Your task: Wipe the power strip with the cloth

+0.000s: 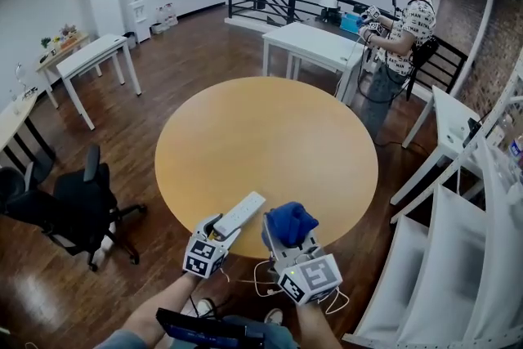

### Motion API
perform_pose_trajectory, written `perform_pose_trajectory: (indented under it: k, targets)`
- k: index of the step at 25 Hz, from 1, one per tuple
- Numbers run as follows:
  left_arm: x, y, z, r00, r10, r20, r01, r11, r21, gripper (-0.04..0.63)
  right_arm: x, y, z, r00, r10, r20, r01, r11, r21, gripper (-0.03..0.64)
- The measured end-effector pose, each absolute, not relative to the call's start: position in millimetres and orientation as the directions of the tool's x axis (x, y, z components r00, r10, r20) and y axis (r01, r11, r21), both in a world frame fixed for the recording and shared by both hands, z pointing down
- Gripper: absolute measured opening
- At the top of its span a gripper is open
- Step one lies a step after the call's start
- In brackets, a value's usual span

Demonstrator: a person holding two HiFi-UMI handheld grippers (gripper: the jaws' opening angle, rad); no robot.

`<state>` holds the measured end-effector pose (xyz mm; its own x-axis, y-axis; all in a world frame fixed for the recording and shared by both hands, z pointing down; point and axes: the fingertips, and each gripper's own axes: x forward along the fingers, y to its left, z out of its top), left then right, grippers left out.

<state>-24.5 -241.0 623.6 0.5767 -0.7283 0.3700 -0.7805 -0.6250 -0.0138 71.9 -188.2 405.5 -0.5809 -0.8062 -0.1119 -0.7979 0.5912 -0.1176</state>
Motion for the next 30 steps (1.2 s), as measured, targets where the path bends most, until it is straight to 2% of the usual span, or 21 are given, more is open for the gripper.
perform_pose_trajectory:
  k: [10, 17, 25, 30]
  targets:
    - [-29, -234, 681, 0.533, -0.689, 0.49, -0.787, -0.616, -0.01, 0.281, 71, -182, 421, -0.583, -0.809, -0.076, -0.795, 0.588, -0.151, 0.055]
    - [-34, -233, 685, 0.536, -0.689, 0.488, -0.789, -0.614, 0.0, 0.282, 70, -181, 427, -0.585, -0.809, -0.061, -0.794, 0.586, -0.163, 0.054]
    - [-41, -255, 609, 0.548, -0.776, 0.313, -0.813, -0.581, -0.017, 0.275, 62, -182, 425, -0.6, -0.797, -0.07, -0.781, 0.602, -0.167, 0.054]
    - [-28, -254, 526, 0.62, -0.768, 0.16, -0.778, -0.628, 0.001, 0.222, 52, -189, 413, -0.631, -0.771, -0.086, -0.758, 0.636, -0.144, 0.055]
